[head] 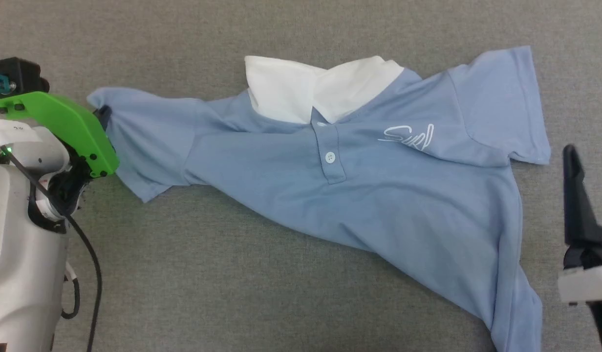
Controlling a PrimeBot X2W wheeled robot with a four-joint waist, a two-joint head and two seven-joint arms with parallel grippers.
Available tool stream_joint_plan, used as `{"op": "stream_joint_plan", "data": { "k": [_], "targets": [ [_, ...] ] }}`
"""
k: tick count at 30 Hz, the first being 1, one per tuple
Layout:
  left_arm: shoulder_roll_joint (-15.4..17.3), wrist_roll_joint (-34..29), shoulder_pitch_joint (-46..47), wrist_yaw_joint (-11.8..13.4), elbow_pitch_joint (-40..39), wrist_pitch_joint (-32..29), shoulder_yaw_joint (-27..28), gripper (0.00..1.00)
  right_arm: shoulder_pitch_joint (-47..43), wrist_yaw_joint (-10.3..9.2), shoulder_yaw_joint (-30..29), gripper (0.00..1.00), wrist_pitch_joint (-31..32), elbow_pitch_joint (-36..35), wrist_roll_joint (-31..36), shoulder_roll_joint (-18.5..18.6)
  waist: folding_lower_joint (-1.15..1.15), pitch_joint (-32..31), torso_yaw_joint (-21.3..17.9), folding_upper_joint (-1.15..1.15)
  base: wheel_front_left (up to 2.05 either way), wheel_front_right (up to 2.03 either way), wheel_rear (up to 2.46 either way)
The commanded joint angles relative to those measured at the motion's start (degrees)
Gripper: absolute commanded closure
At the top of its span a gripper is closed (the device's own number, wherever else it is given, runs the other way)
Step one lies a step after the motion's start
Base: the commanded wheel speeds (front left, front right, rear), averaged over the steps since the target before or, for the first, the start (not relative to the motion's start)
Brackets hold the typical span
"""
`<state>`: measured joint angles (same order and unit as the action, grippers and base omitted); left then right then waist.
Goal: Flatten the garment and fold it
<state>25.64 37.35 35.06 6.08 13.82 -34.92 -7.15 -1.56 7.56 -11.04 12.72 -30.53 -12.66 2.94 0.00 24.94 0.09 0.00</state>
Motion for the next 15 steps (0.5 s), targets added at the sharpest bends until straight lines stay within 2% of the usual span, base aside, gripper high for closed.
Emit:
{"op": "stream_joint_plan", "data": {
  "k": [1, 7, 15],
  "targets": [
    [-0.2, 0.1, 0.3, -0.8, -0.7, 1.1, 0.1, 1.00, 2.2, -0.08, 0.0, 0.00, 0.7, -0.2, 0.5, 0.8, 0.00, -1.0, 0.6, 0.00, 0.00, 0.00, 0.00],
    [-1.3, -0.2, -1.7, -1.4, -5.4, 3.8, -0.6, 1.00, 12.8, -0.08, -2.1, 0.00, 8.8, 2.8, -1.5, 5.3, 0.00, -0.7, 2.3, 0.00, 0.00, 0.00, 0.00],
    [-3.4, -1.7, -1.8, -0.4, -12.7, 2.5, -4.4, 1.00, 30.8, -0.08, -4.4, 0.00, 25.5, 16.6, -1.5, 11.4, 0.00, 2.3, 6.1, 0.00, 0.00, 0.00, 0.00]
  ]
}}
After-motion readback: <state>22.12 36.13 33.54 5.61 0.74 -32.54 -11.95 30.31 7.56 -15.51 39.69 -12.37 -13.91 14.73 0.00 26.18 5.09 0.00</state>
